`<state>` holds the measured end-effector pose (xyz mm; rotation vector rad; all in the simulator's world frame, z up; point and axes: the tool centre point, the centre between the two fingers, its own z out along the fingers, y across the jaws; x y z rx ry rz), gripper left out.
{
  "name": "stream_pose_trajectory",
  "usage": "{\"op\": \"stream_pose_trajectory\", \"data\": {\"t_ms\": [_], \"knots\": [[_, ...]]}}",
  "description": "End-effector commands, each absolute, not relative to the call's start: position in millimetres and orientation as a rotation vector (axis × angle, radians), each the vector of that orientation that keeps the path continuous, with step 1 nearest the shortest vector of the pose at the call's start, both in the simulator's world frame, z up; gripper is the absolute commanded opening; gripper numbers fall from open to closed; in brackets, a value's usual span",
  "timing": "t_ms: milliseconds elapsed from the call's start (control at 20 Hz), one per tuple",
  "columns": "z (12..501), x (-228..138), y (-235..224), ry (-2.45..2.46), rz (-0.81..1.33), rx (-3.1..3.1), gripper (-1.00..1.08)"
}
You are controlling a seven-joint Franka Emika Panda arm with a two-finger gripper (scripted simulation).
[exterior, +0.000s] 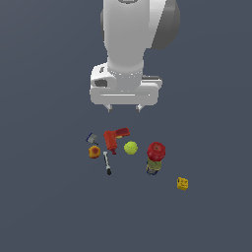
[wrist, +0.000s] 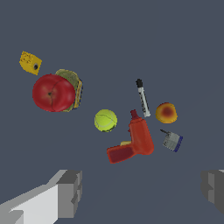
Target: Pick up a designated object from a clutter of objects.
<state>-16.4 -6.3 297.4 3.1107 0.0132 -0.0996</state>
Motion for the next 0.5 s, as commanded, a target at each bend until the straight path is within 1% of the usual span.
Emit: {"op": "stream_pose_trajectory", "data": {"t_ms": [0,450], "knots": [[297,-16,-6,0.013,-0.1,3.111,1.08],[298,-18,4,0.074,-0.1,3.098,1.08]]}}
